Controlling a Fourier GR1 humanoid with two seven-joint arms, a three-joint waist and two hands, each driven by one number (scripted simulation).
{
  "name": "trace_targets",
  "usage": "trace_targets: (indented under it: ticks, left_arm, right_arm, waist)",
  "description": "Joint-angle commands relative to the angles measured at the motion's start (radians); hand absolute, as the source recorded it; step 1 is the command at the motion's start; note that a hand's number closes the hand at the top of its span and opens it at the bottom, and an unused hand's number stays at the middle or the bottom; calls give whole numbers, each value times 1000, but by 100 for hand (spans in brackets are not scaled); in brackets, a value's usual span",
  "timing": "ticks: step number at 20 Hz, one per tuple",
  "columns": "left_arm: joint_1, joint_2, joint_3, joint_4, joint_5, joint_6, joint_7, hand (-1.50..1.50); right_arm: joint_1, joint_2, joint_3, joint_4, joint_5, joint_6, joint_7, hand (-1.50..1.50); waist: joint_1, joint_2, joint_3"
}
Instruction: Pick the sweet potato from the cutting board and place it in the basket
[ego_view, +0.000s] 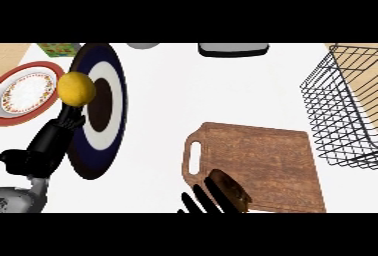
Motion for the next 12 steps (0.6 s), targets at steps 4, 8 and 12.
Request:
trace_targets:
  ticks: [4,8,12]
  left_arm:
    - [-45,-46,-9,37,-19,-16,8,0]
    - [-31,-30,10,-17,-24,-31,39,0]
    - [-25,-63,21,-3,-59,-55,15,0]
  right_arm:
    - [82,149,-51,-243,-139,435,305,-150]
    - [142,172,-151,-357,-176,569,322,-150]
    - [97,226,-257,-259,-147,597,212,-150]
  waist:
    - [17,12,3]
    - [28,11,4]
    - [43,17,5]
